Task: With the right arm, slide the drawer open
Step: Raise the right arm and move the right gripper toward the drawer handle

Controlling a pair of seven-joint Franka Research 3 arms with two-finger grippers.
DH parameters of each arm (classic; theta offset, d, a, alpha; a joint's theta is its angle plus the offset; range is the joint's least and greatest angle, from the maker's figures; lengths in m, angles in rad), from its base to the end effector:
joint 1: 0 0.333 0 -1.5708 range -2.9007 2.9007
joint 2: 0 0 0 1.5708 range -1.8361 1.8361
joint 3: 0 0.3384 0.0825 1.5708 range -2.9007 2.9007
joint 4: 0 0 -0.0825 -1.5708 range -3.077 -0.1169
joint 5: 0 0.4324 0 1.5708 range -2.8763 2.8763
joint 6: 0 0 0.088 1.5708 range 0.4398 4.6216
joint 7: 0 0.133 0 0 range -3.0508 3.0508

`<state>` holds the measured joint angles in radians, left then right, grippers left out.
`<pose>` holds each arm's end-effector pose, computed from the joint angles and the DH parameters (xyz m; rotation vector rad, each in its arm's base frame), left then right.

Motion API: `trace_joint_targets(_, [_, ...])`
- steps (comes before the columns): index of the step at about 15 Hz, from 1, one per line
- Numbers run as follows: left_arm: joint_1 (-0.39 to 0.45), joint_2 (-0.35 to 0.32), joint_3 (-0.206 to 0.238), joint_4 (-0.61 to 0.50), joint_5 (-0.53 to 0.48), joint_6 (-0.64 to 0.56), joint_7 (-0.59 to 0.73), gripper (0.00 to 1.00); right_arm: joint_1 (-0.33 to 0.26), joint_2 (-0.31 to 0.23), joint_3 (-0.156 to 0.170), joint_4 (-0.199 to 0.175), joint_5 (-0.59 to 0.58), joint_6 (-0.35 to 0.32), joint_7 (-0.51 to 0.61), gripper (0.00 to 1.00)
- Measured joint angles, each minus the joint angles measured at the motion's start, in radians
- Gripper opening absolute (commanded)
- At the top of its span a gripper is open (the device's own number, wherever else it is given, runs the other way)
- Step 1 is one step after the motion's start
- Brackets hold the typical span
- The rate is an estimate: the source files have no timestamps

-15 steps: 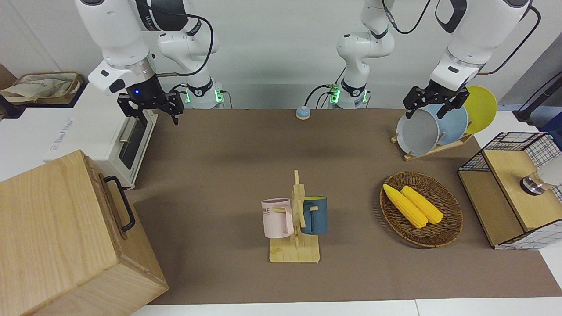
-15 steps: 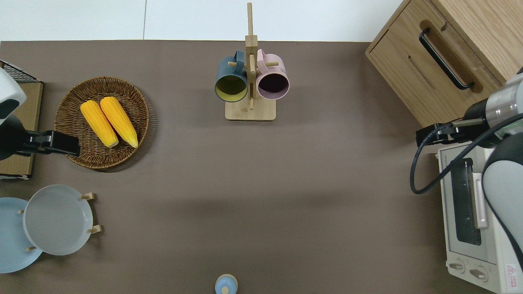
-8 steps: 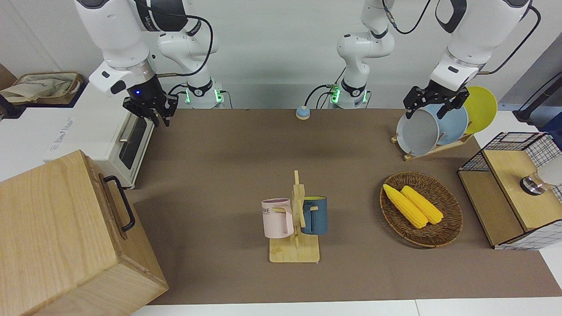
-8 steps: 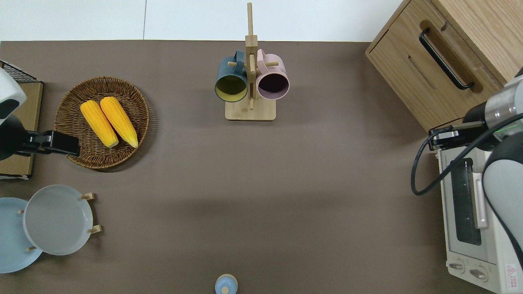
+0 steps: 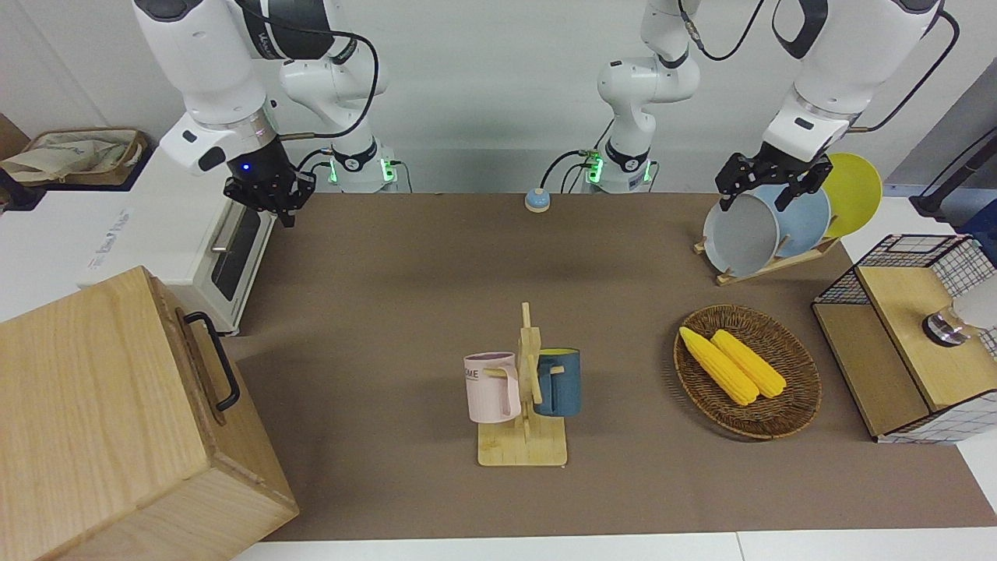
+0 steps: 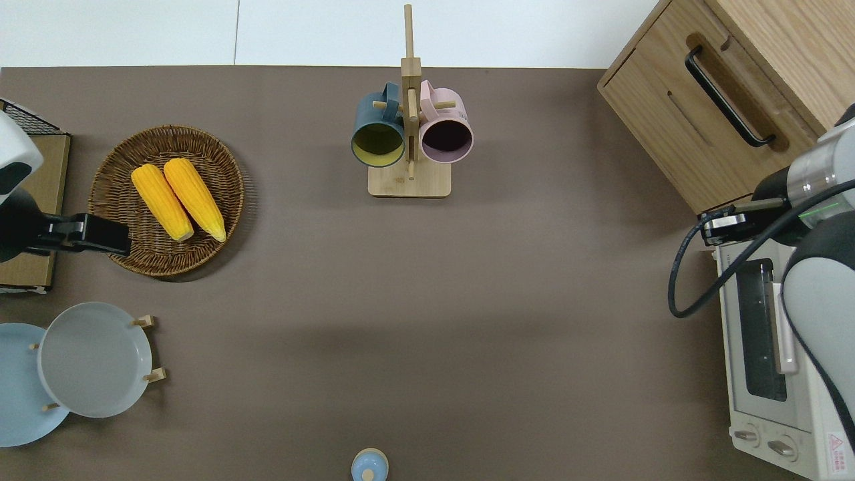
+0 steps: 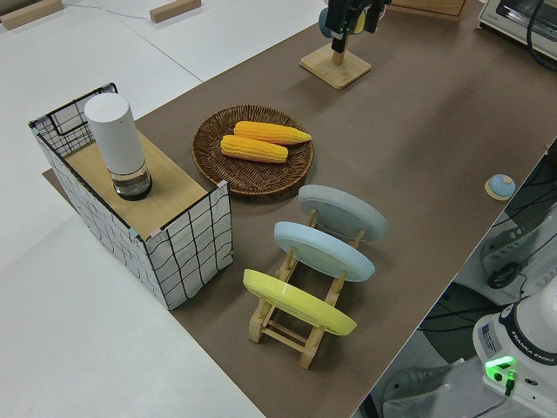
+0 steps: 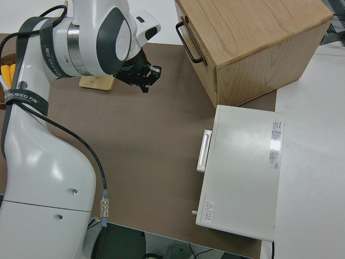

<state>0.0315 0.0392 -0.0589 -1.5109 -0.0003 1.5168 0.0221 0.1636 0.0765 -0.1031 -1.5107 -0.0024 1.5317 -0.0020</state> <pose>0.6096 -0.0160 0.6235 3.1377 -0.0777 -0.0522 0.6209 0.0396 0.6021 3.1270 0.0978 -0.0857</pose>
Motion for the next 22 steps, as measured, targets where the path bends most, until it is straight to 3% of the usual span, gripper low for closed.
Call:
trace_joint_targets(2, [0.000, 0.000, 0.000, 0.000, 0.000, 0.000, 0.000, 0.99, 0.000, 0.001, 0.001, 0.000, 0.000, 0.000, -0.001, 0.082])
trace_joint_targets(3, [0.000, 0.000, 0.000, 0.000, 0.000, 0.000, 0.000, 0.99, 0.000, 0.001, 0.001, 0.000, 0.000, 0.000, -0.001, 0.112])
trace_joint_targets(4, [0.000, 0.000, 0.000, 0.000, 0.000, 0.000, 0.000, 0.99, 0.000, 0.001, 0.001, 0.000, 0.000, 0.000, -0.001, 0.293])
trace_joint_targets(5, [0.000, 0.000, 0.000, 0.000, 0.000, 0.000, 0.000, 0.99, 0.000, 0.001, 0.001, 0.000, 0.000, 0.000, -0.001, 0.635])
trace_joint_targets(6, [0.000, 0.000, 0.000, 0.000, 0.000, 0.000, 0.000, 0.99, 0.000, 0.001, 0.000, 0.000, 0.000, 0.000, -0.001, 0.897])
trace_joint_targets(7, [0.000, 0.000, 0.000, 0.000, 0.000, 0.000, 0.000, 0.99, 0.000, 0.001, 0.000, 0.000, 0.000, 0.000, -0.001, 0.974])
trace_joint_targets(14, [0.000, 0.000, 0.000, 0.000, 0.000, 0.000, 0.000, 0.99, 0.008, 0.003, 0.002, 0.002, -0.039, 0.000, -0.002, 0.981])
trace_joint_targets(22, [0.000, 0.000, 0.000, 0.000, 0.000, 0.000, 0.000, 0.99, 0.105, 0.005, 0.006, 0.012, -0.241, 0.001, -0.002, 0.981])
